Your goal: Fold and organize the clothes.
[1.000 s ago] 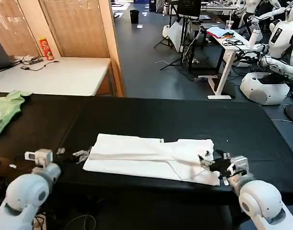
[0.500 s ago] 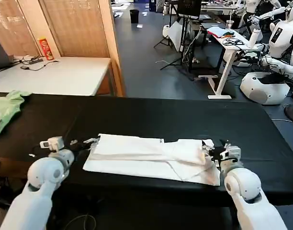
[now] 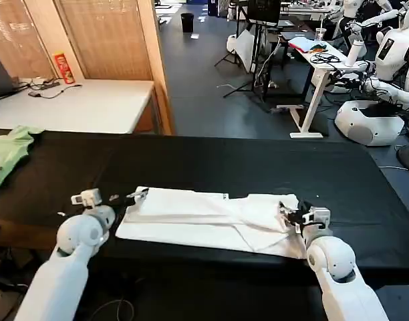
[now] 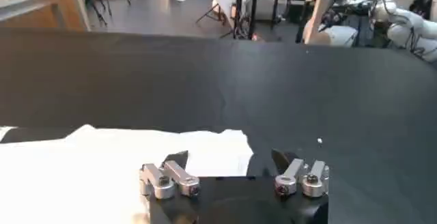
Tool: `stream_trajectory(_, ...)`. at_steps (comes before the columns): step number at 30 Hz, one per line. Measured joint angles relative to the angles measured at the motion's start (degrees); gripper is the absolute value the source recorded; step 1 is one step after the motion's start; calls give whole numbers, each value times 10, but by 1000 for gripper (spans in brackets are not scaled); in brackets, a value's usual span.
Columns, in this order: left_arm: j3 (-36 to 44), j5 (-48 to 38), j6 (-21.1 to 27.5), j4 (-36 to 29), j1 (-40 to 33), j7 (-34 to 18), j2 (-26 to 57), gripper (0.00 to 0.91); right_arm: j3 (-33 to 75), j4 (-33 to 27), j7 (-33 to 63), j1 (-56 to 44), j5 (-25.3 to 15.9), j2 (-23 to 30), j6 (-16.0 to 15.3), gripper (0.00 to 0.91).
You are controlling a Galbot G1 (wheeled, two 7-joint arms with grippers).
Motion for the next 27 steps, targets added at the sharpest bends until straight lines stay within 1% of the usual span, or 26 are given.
stream_trajectory(1, 3, 2, -1, 4, -3, 1, -2, 819, -1, -3, -2, 2, 0, 1, 1, 878)
stream_trajectory(2, 6, 4, -2, 7, -5, 3, -3, 731, -1, -6, -3, 4, 0, 2, 2, 878)
stream_trajectory(3, 8, 8, -4, 10, -8, 6, -4, 683, -1, -9, -3, 6, -2, 4, 3, 868)
stream_trajectory(4, 9, 11, -5, 13, -9, 7, -4, 517, -1, -12, -4, 9, -2, 5, 4, 829)
stream_trajectory(5, 10, 12, -5, 16, -11, 8, -5, 361, -1, -15, -5, 10, -3, 6, 4, 751)
stream_trajectory(7, 11, 15, -6, 20, -11, 8, -4, 224, -1, -18, -6, 12, -3, 8, 6, 702)
stream_trajectory(8, 12, 16, -6, 21, -12, 9, -4, 185, -2, -20, -7, 12, -3, 9, 7, 614)
stream_trajectory(9, 12, 16, -6, 22, -12, 9, -3, 166, -2, -22, -7, 13, -4, 10, 8, 468)
stream_trajectory(12, 12, 17, -7, 25, -13, 10, -3, 146, -1, -27, -8, 14, -7, 15, 13, 302)
stream_trajectory(13, 12, 19, -7, 26, -14, 10, -3, 137, -2, -29, -9, 15, -9, 16, 15, 273)
stream_trajectory(14, 13, 20, -8, 27, -14, 10, -4, 127, -2, -31, -9, 15, -10, 19, 17, 224)
stream_trajectory(15, 13, 22, -10, 28, -14, 10, -4, 117, -3, -33, -10, 16, -13, 21, 20, 156)
stream_trajectory(18, 14, 42, -21, 34, -15, 10, -8, 98, -6, -37, -11, 16, -18, 27, 30, 98)
stream_trajectory(22, 10, 72, -23, 29, -7, -1, -9, 88, -15, -41, -18, 21, -23, 30, 46, 88)
stream_trajectory(27, -7, 112, -27, 3, 14, -6, 1, 88, -27, -42, -39, 31, -22, 25, 61, 78)
